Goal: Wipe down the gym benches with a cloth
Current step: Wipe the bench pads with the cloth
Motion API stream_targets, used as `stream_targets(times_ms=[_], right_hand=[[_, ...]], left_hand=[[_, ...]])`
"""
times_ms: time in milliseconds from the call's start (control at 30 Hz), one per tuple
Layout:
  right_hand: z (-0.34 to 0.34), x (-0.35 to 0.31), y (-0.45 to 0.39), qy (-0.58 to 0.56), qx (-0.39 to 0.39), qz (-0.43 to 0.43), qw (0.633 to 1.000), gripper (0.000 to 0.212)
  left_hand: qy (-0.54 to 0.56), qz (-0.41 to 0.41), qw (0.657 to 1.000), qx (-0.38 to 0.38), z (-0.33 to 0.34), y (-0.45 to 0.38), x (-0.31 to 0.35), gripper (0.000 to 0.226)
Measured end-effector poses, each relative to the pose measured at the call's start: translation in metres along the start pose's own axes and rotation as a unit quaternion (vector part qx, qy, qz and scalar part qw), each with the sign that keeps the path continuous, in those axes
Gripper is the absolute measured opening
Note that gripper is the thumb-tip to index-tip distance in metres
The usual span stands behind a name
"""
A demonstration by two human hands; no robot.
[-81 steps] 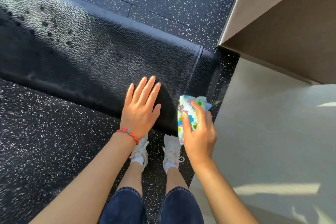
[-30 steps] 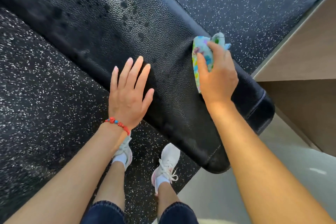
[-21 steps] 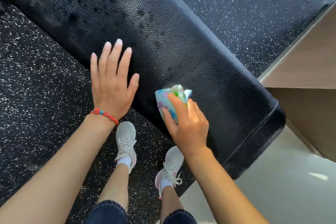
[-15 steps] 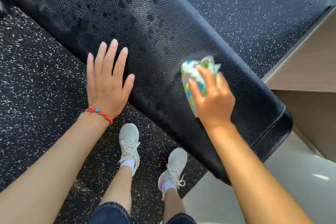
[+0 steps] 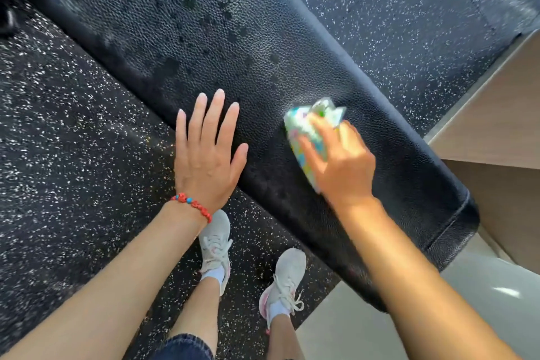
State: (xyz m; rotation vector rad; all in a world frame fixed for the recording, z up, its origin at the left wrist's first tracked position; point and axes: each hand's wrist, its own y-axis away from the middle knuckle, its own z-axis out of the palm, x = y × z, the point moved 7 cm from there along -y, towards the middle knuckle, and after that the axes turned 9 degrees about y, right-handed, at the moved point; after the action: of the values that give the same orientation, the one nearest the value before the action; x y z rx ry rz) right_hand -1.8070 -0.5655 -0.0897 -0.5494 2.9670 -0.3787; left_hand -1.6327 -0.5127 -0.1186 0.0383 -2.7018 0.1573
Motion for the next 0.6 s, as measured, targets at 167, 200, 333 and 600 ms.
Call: stream_targets(times_ms=[167,200,333,600], right_hand=[[0.01,0.034,-0.047,-0.024,-0.002,0.189,0.982,0.033],[0.008,0.024,-0.039,-0.018,0.005,0.183,0.983,0.032],[0.006,-0.047,0.013,-0.057,-0.027,0.064,0.996,0.031],[0.017,-0.012,-0.053,-0.002,-0.006,0.056,0.998,0.033]], left_hand=[[0.005,-0.004,1.0,0.022,-0.012,-0.015,-0.024,0.05],[0.002,-0.016,1.0,0.026,-0.014,-0.021,-0.033,0.051],[-0.004,-0.016,1.0,0.013,-0.015,-0.034,-0.05,0.053],[-0.02,-0.005,1.0,0.013,-0.013,-0.033,-0.051,0.054]])
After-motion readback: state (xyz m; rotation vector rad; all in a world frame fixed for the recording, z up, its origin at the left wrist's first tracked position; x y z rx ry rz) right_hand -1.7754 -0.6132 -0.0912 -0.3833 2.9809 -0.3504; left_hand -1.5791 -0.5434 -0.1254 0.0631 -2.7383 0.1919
